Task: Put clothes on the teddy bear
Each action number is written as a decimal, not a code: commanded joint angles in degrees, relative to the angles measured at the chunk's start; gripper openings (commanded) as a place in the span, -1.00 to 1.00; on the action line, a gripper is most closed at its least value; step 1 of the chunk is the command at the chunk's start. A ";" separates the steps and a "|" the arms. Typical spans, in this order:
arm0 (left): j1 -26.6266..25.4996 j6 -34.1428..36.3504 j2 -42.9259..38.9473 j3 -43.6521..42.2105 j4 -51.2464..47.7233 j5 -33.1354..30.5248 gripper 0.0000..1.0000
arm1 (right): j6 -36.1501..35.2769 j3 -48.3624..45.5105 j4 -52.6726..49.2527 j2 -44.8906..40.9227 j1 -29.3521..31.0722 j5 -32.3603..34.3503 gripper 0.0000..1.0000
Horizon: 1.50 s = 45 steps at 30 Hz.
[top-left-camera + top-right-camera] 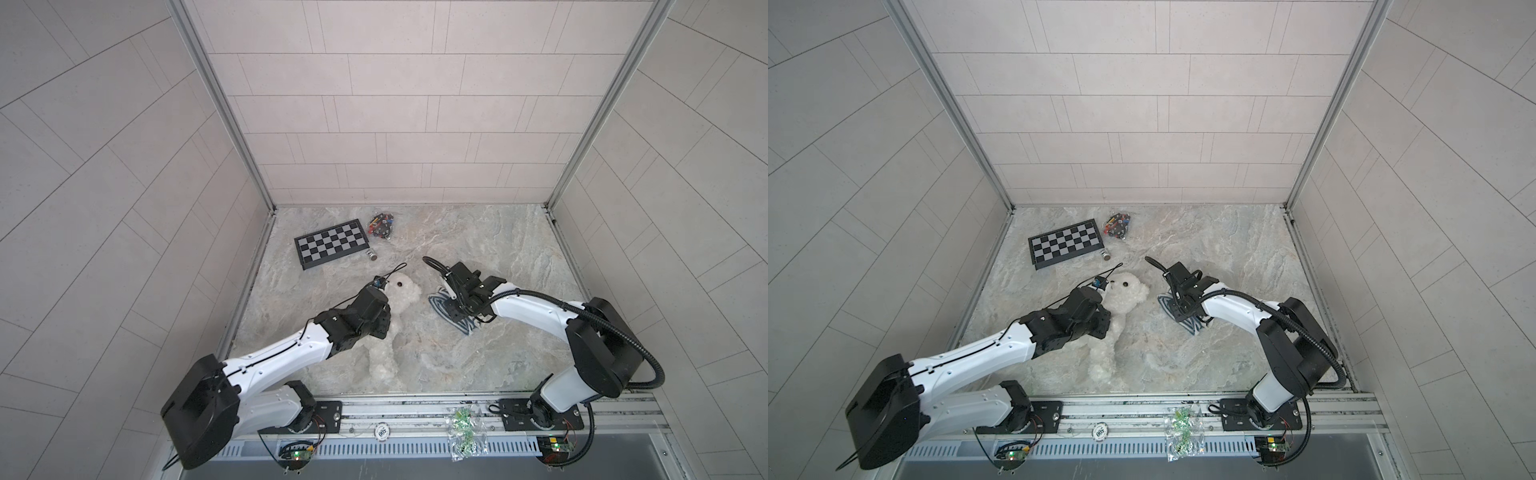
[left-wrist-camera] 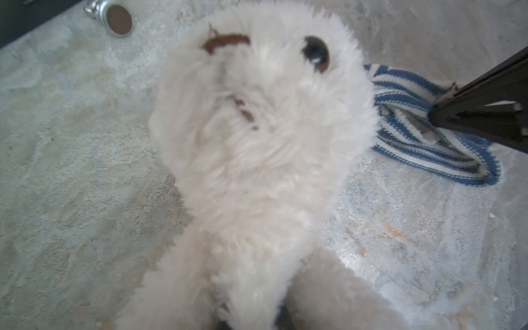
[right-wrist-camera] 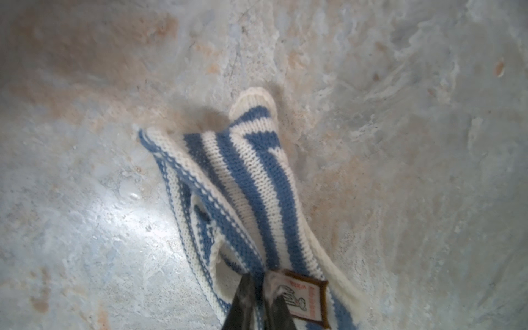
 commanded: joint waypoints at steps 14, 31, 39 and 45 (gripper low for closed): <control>-0.49 7.61 -14.85 -4.29 2.50 1.36 -1.00 | -1.50 -3.30 3.51 -9.40 -0.66 3.11 -1.00; -11.52 12.03 -5.34 -4.26 9.03 13.69 -1.00 | -4.97 -9.61 12.13 -18.79 -0.70 -0.42 -1.00; -13.85 14.41 -0.93 -4.23 12.37 17.60 -1.00 | -7.26 -12.57 16.56 -22.11 -0.70 -5.36 -1.00; -13.84 15.65 1.64 -2.64 11.93 16.96 -1.00 | -8.00 -13.44 17.14 -23.45 -0.49 -8.99 -1.00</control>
